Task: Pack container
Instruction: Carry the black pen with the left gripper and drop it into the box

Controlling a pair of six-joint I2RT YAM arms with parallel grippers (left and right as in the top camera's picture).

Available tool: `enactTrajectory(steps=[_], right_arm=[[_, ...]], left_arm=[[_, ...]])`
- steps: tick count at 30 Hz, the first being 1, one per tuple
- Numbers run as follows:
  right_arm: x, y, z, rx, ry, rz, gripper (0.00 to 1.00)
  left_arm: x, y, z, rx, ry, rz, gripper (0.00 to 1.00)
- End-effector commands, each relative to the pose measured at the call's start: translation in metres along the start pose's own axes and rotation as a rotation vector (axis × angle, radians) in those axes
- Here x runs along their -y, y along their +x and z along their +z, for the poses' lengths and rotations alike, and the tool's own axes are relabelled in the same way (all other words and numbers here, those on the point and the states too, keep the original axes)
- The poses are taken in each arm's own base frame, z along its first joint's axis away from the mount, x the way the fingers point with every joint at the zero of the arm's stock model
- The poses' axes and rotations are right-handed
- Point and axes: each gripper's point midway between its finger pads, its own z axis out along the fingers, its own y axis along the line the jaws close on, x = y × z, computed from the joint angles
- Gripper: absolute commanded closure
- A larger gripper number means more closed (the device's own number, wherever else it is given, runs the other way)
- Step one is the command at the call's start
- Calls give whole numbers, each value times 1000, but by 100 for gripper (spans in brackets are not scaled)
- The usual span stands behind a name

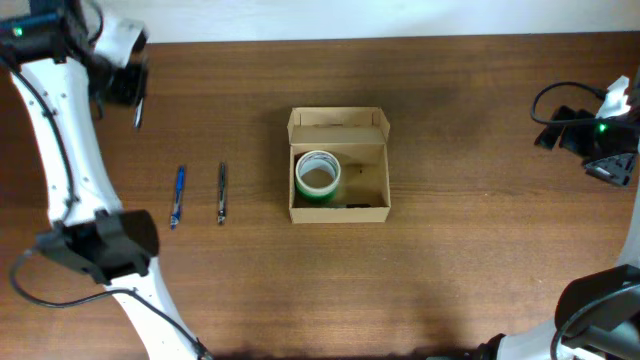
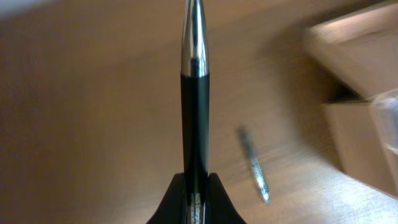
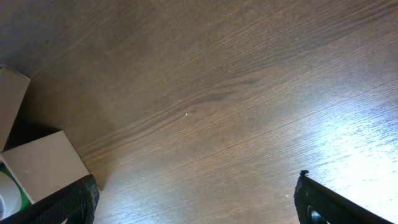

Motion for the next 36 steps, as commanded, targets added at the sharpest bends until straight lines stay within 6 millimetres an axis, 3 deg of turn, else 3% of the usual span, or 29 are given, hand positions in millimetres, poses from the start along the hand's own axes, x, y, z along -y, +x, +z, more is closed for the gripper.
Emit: enactTrajectory(steps=[1,4,8,12,13,18,23,29,36], right_arm=[[0,1,3,-10,-7,12,1],[0,1,3,-10,-7,12,1],[0,1,3,-10,-7,12,1],[0,1,3,-10,-7,12,1],[0,1,3,-10,-7,12,1],[0,1,3,-10,-7,12,1],[0,1,3,-10,-7,12,1],[0,1,3,-10,-7,12,1],[0,1,3,-10,-7,12,1]], left_arm=[[97,-50,-39,192,105,428,98],[160,-61,-35,197,151,605,99],[224,-50,-11,100,186,786,99],[265,-19,26,-77,195,960,98],[279,-1,43,-163,219,1032,99],[300,41,81,-332,269,1142,99],[311,65,101,-404,303,1156,98],[326,75,122,-413,294,1114,98],[326,86,137,-441,295,1080,98]])
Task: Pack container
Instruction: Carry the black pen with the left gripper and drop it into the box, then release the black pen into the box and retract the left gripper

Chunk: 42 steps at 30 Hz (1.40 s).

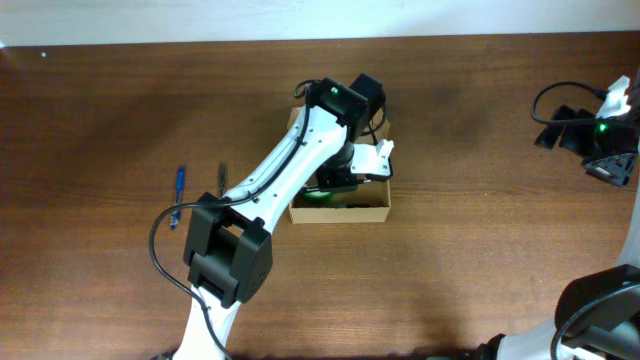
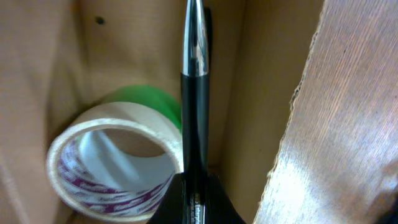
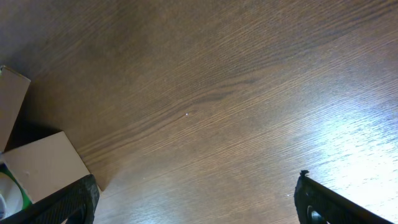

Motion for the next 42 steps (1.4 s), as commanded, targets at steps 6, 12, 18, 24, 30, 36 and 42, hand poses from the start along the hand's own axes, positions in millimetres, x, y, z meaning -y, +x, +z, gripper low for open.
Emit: enactTrajectory(steps=[6,12,18,24,30,36,42], right_arm=[[0,1,3,-10,-7,6,1],[0,1,3,-10,-7,6,1],[0,1,3,-10,-7,6,1],[0,1,3,-10,-7,6,1],[0,1,3,-10,-7,6,1],[0,1,3,-10,-7,6,1],[0,1,3,-10,-7,6,1]], left_arm=[[17,2,18,-13,73,-23,98],[19,-1,21,-9,73,-20,93],[21,-4,21,-12,68,-9,70],[9,17,19,-124,-14,-90,53],[-11,40,-43,-121,-253,-232,52],[-11,94,-190,256,-526,-505,40],[-19,216,-233,392,-611,-1107,40]])
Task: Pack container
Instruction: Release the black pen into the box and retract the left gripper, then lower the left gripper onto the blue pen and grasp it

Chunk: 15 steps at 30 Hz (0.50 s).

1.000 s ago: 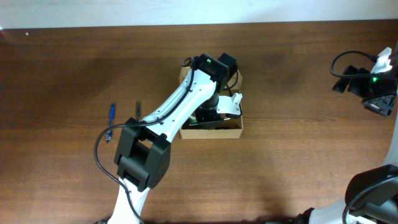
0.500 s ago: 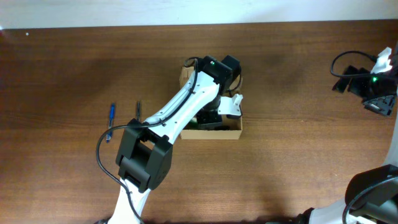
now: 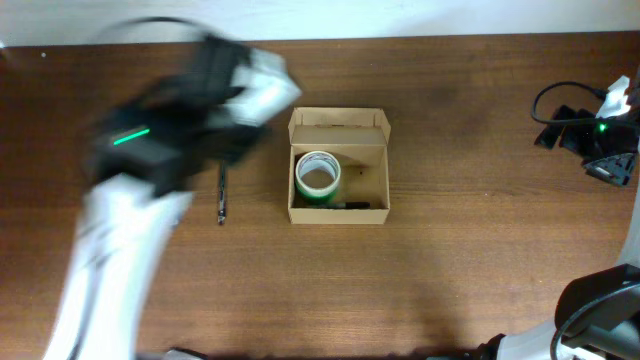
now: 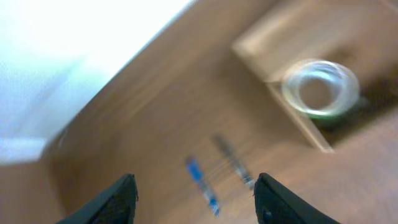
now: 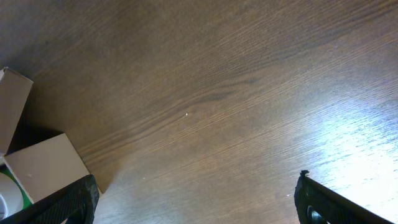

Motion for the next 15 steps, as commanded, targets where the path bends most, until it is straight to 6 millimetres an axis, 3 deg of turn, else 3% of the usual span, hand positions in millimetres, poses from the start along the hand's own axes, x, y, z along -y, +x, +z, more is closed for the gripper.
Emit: enactTrajectory(steps=[1,4,6,12,13,15], right_arm=[[0,1,3,-10,-8,6,1],[0,1,3,-10,-8,6,1],[0,1,3,-10,-8,6,1],[0,1,3,-10,-8,6,1],[0,1,3,-10,-8,6,1],[0,1,3,-10,-8,6,1]], left_arm=[[-41,50,14,-126,-53,-397,40],[-59,97,42,-264,-74,-559,39],[-59,120,67,-334,-37,-606,36],[-26,174,153,-495,117,-580,35],[-12,195,186,-549,149,-555,33],[-5,204,202,-574,171,-536,33]])
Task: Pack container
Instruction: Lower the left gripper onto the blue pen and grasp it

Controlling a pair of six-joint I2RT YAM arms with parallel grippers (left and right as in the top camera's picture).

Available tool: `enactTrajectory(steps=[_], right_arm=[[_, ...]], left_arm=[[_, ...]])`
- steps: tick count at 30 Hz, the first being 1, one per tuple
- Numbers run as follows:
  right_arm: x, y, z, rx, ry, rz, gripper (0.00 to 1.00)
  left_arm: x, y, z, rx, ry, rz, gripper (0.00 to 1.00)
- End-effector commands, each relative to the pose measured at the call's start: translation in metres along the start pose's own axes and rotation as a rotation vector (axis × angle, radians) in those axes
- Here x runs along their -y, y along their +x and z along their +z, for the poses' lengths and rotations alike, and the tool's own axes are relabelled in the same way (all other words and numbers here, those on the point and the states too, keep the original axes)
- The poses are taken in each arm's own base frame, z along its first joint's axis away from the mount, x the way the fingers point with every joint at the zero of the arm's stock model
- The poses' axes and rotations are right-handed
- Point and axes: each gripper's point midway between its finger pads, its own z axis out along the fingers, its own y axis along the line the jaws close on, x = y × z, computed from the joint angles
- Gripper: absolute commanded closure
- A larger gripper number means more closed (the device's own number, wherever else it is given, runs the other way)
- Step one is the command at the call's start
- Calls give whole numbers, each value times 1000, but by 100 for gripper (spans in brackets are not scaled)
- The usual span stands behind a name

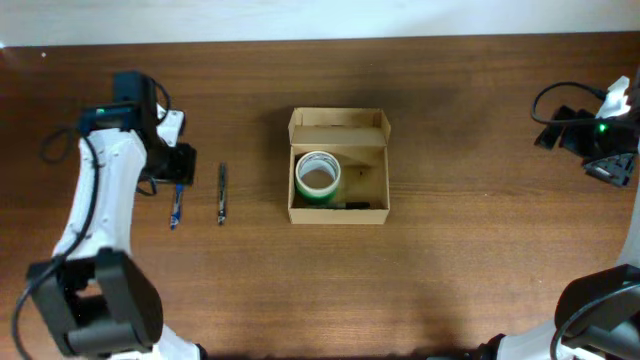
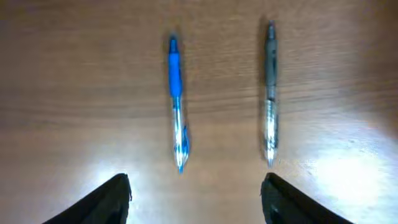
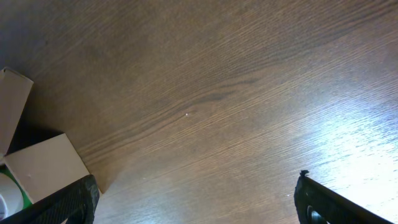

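Observation:
The open cardboard box (image 1: 338,207) sits mid-table and holds a green-and-white tape roll (image 1: 318,175) and a black pen (image 1: 351,206) along its near wall. Left of the box, a blue pen (image 2: 176,102) and a grey pen (image 2: 270,93) lie side by side on the wood. My left gripper (image 2: 196,200) hangs open just above them, nearer the blue pen (image 1: 176,208), with nothing between its fingers. At the far right edge, my right gripper (image 3: 196,199) is open over bare table, away from the box.
The brown wooden table (image 1: 480,250) ends at a white wall along the back. The box's corner and flap (image 3: 37,165) show at the left of the right wrist view. A black cable (image 1: 560,100) loops near the right arm.
My left arm was blurred between the box and the pens, its camera high over both. Now it is low over the blue and grey pens, still open. The right arm has not moved.
My left gripper first held a black pen at the back left of the table. Then it held that pen inside the box beside the tape roll. After that it was open and empty, with the pen lying in the box. Now it is over the two loose pens.

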Motion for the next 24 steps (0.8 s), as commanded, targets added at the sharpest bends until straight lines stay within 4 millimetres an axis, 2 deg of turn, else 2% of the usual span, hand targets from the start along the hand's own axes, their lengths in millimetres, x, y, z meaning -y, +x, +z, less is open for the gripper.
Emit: enactTrajectory(steps=[1,6,9,13,18,24], right_arm=[[0,0,3,-8,-7,5,1],[0,0,3,-8,-7,5,1],[0,0,3,-8,-7,5,1],[0,0,3,-8,-7,5,1],[0,0,3,-8,-7,5,1],[0,0,3,-8,-7,5,1]], left_arm=[[9,6,46,-77,48,84,33],[1,7,80,-134,39,89,33],[-2,15,100,-186,53,73,33],[-5,24,118,-239,66,48,33],[-6,21,121,-229,60,32,35],[-6,22,127,-236,59,10,45]])
